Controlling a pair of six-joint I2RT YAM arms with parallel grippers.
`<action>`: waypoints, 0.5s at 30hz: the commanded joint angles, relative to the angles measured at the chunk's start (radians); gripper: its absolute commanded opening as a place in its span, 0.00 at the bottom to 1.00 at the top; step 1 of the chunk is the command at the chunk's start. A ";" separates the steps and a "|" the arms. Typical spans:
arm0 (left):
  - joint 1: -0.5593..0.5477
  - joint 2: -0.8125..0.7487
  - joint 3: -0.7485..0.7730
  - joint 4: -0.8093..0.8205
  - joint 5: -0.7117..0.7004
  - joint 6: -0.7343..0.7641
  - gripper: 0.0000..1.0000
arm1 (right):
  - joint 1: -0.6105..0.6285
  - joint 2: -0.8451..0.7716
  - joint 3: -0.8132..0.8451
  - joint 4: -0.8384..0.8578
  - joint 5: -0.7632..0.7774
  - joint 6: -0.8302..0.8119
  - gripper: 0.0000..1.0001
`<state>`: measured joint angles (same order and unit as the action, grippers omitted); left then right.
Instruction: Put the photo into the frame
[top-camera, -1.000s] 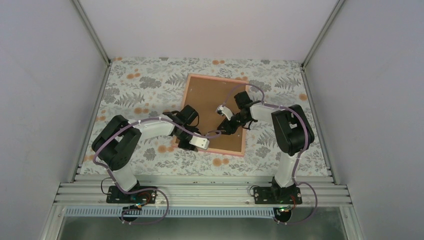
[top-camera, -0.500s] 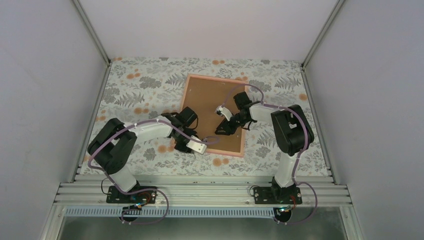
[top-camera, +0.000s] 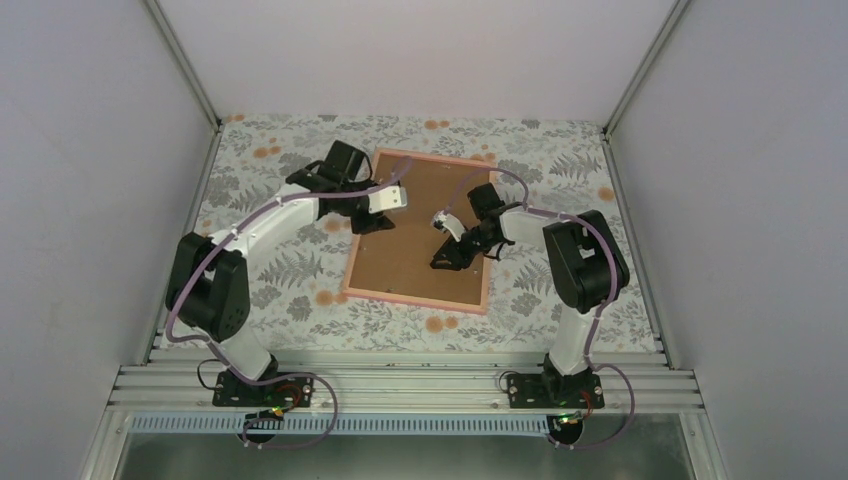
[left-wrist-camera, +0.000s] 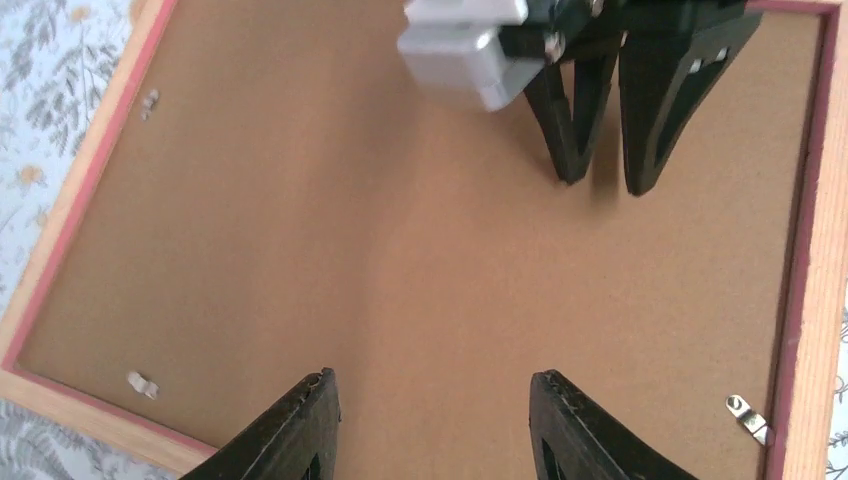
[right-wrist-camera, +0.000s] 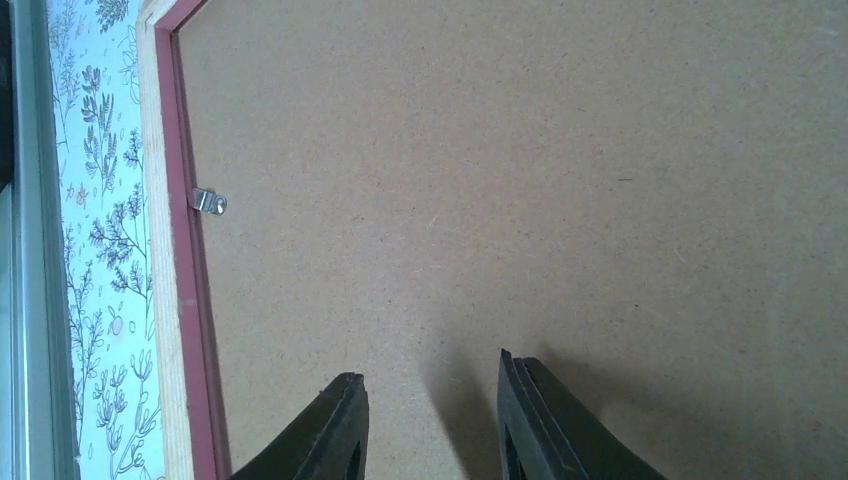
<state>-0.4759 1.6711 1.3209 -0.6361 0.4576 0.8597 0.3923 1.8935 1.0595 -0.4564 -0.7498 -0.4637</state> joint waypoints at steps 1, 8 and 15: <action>-0.023 -0.025 -0.123 -0.005 -0.041 0.046 0.48 | -0.002 0.000 -0.029 -0.033 0.098 0.012 0.35; -0.100 -0.044 -0.321 0.075 -0.146 0.111 0.45 | 0.027 -0.040 -0.058 -0.022 0.057 0.056 0.31; -0.144 -0.002 -0.368 0.098 -0.165 0.157 0.39 | 0.033 0.002 -0.098 0.005 0.082 0.064 0.21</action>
<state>-0.6003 1.6493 0.9764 -0.5793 0.3096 0.9623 0.4133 1.8561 1.0065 -0.4221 -0.7273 -0.4213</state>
